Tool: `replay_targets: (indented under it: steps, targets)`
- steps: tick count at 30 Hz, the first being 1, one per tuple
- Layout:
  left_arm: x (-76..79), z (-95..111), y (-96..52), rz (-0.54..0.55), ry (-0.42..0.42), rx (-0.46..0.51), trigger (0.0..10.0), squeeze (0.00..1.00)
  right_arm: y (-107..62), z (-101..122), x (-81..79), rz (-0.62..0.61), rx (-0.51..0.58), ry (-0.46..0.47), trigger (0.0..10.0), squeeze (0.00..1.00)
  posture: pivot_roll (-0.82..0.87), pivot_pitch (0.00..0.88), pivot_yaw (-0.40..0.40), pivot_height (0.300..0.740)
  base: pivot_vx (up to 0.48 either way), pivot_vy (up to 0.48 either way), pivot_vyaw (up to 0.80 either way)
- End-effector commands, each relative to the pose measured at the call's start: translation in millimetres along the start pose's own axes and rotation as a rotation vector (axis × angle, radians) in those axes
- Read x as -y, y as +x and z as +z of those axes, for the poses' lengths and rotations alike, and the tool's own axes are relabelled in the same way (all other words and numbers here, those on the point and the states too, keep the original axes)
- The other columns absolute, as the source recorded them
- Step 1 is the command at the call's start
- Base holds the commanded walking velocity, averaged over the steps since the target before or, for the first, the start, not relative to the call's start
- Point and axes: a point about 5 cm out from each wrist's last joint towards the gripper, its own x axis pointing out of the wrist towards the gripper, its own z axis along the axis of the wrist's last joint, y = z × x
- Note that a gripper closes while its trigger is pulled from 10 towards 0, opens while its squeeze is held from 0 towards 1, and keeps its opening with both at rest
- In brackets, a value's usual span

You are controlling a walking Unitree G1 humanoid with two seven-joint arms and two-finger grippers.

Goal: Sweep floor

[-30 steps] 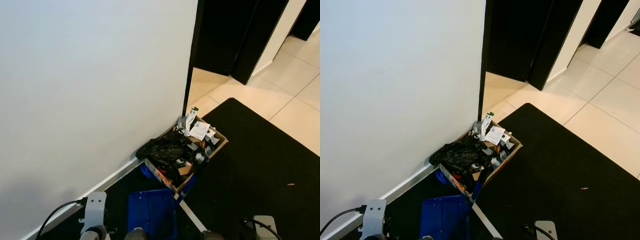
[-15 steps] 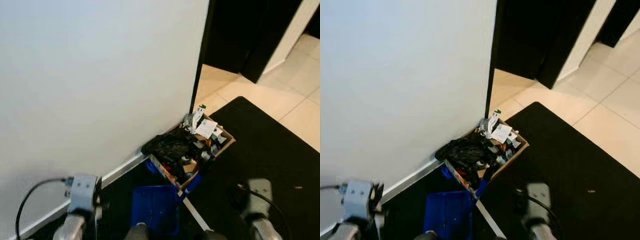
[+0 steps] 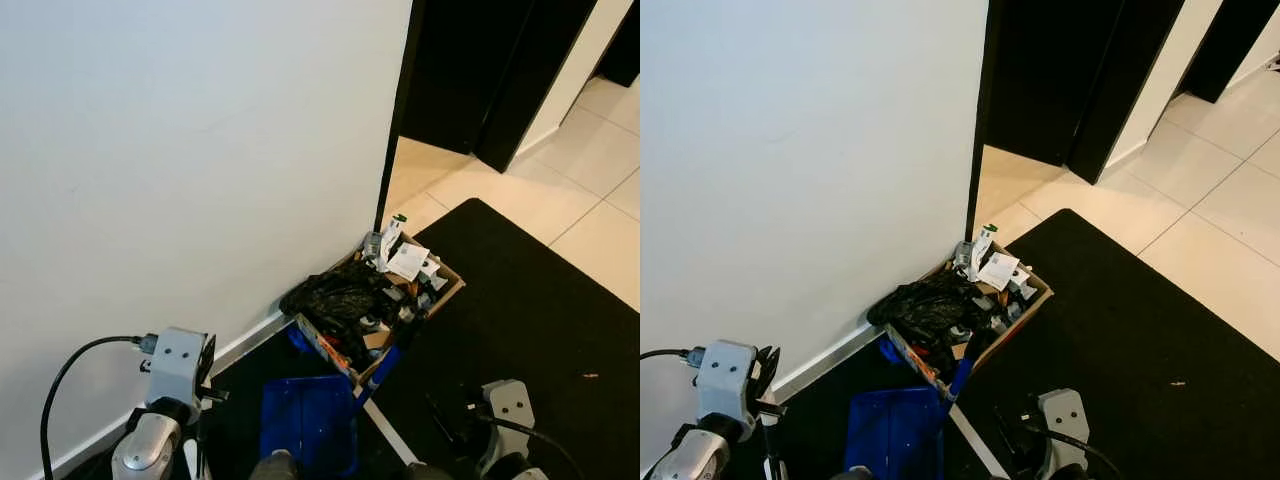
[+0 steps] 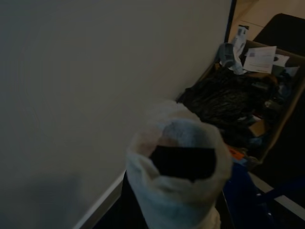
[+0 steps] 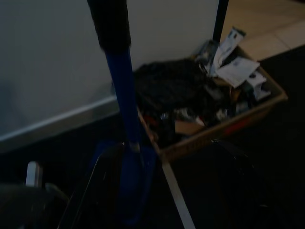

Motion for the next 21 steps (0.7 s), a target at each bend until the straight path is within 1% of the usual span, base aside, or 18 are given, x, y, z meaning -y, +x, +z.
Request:
replay_targets:
  steps: [1,3,4,5,7,8,10,13,15,16,18,21]
  targets:
    - [3.9,3.2,3.0,0.006,-0.043,0.002,10.0,0.00,8.2,4.5,-2.3,-0.004,0.008,0.029,10.0,0.00,0.08,0.074,0.025,0.740,0.000,0.000,0.00]
    - [4.0,9.2,8.3,0.008,-0.046,0.025,10.0,0.00,19.9,13.1,-10.3,0.025,0.034,0.050,10.0,0.00,0.09,0.075,0.026,0.740,0.000,0.000,0.00]
    - [4.0,9.2,8.3,0.008,-0.046,0.025,10.0,0.00,19.9,13.1,-10.3,0.025,0.034,0.050,10.0,0.00,0.09,0.075,0.026,0.740,0.000,0.000,0.00]
    - [3.8,11.6,10.0,0.010,-0.045,0.033,10.0,0.00,22.8,16.2,-14.0,0.042,0.036,0.055,10.0,0.05,0.09,0.075,0.026,0.740,0.000,0.000,0.00]
    - [3.8,11.6,10.0,0.010,-0.045,0.033,10.0,0.00,22.8,16.2,-14.0,0.042,0.036,0.055,10.0,0.05,0.09,0.075,0.026,0.740,0.000,0.000,0.00]
    - [3.8,14.5,11.9,0.011,-0.046,0.043,10.0,0.00,26.5,19.1,-18.5,0.064,0.038,0.070,10.0,1.00,0.09,0.074,0.027,0.740,0.000,0.000,0.00]
    - [4.1,19.4,14.2,0.014,-0.050,0.052,10.0,0.00,32.0,23.3,-25.5,0.113,0.035,0.105,10.0,1.00,0.10,0.071,0.025,0.740,0.000,0.000,0.00]
    - [4.8,22.0,14.7,0.015,-0.056,0.053,10.0,0.00,35.2,25.9,-27.7,0.131,0.035,0.120,10.0,1.00,0.11,0.070,0.024,0.740,0.000,0.000,0.00]
    - [5.5,23.4,14.3,0.018,-0.062,0.050,10.0,0.00,39.5,27.9,-22.4,0.095,0.041,0.126,10.0,1.00,0.11,0.073,0.020,0.740,0.000,0.000,0.00]
    - [5.5,23.4,14.3,0.018,-0.062,0.050,10.0,0.00,39.5,27.9,-22.4,0.095,0.041,0.126,10.0,1.00,0.11,0.073,0.020,0.740,0.000,0.000,0.00]
    - [7.1,23.8,14.0,0.020,-0.068,0.047,10.0,0.00,46.0,31.7,-17.5,0.063,0.052,0.128,10.0,1.00,0.12,0.073,0.020,0.740,0.000,0.000,0.00]
    - [9.5,24.3,14.8,0.019,-0.073,0.048,10.0,0.00,54.5,39.2,-16.2,0.046,0.071,0.124,10.0,1.00,0.12,0.072,0.021,0.740,0.000,0.000,0.00]
